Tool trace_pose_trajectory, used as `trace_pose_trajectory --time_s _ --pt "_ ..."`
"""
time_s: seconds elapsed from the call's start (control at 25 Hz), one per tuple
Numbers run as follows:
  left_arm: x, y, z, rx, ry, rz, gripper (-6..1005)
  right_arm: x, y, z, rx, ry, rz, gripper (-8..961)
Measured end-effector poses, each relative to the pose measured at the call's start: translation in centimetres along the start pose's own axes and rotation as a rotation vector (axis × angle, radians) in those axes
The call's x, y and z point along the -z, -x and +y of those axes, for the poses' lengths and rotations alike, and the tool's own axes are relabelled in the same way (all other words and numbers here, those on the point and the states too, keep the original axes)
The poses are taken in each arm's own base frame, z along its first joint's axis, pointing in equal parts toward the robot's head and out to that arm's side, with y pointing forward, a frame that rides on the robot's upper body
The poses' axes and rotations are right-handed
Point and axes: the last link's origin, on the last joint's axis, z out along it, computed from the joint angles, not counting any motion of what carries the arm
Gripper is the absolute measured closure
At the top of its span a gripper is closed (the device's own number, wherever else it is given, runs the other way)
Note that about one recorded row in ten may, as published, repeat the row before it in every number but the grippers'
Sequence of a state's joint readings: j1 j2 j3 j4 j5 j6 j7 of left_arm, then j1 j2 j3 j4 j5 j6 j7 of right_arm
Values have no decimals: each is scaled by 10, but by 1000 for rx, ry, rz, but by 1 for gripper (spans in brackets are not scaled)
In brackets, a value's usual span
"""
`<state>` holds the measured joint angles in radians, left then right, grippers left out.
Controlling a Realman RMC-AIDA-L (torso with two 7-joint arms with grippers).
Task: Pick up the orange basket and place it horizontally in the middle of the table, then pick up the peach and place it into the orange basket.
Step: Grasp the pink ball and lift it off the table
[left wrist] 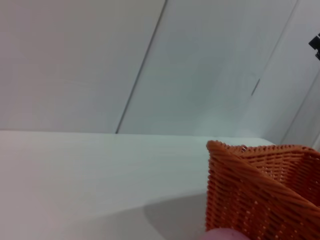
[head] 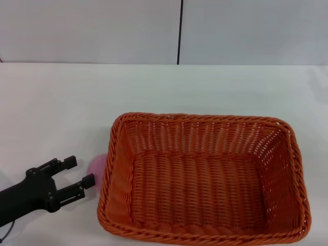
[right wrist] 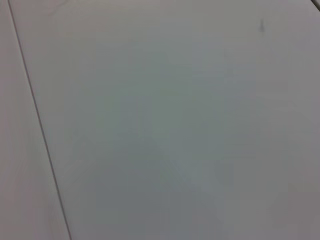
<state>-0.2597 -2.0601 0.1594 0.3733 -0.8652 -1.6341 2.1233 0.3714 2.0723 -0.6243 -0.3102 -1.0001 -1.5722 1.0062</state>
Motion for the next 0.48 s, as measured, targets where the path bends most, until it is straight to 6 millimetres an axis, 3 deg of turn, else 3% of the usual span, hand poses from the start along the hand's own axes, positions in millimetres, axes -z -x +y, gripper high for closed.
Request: trace_pose_trajectory --time_s 0.48 --pt "-14 3 3 7 29 -30 279 7 -2 -1 -9 -18 5 519"
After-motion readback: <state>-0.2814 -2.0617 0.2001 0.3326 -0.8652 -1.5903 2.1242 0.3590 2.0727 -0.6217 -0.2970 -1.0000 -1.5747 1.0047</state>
